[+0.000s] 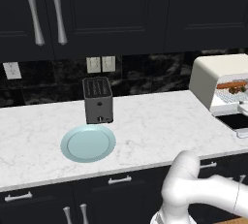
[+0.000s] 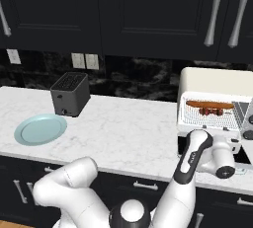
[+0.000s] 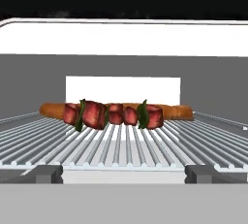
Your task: Pick up the kebab skewer and baguette bread, and place them inside the toaster oven. Close the toaster oven door and start by setting the timer.
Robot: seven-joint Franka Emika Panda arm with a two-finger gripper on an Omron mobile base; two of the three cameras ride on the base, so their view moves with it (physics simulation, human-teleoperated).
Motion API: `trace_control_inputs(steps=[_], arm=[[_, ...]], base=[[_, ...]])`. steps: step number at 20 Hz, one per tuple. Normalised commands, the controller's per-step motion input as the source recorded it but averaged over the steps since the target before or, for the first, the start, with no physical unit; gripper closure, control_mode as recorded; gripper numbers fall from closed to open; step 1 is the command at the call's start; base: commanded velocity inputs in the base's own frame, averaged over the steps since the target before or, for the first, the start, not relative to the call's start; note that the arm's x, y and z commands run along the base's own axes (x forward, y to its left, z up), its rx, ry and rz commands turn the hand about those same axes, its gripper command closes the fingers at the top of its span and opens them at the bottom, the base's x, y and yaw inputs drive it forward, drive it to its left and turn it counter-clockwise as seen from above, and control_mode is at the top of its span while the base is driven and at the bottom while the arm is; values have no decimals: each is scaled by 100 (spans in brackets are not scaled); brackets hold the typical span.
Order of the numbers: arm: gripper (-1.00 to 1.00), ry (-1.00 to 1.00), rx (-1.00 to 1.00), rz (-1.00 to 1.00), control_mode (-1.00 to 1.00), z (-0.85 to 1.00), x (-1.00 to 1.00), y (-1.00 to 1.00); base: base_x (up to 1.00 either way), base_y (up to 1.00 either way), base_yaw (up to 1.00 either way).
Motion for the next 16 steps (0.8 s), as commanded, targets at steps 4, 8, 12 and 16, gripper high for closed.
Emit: trace_control_inputs(steps=[4,8,12,16], arm=[[-100,0,0,0,-100,0,28,0],[-100,0,0,0,-100,0,24,0],[-100,0,0,0,-100,0,35,0],[-100,0,0,0,-100,0,33,0]], base=[[0,0,0],[0,0,0],[0,0,0],[0,0,0]])
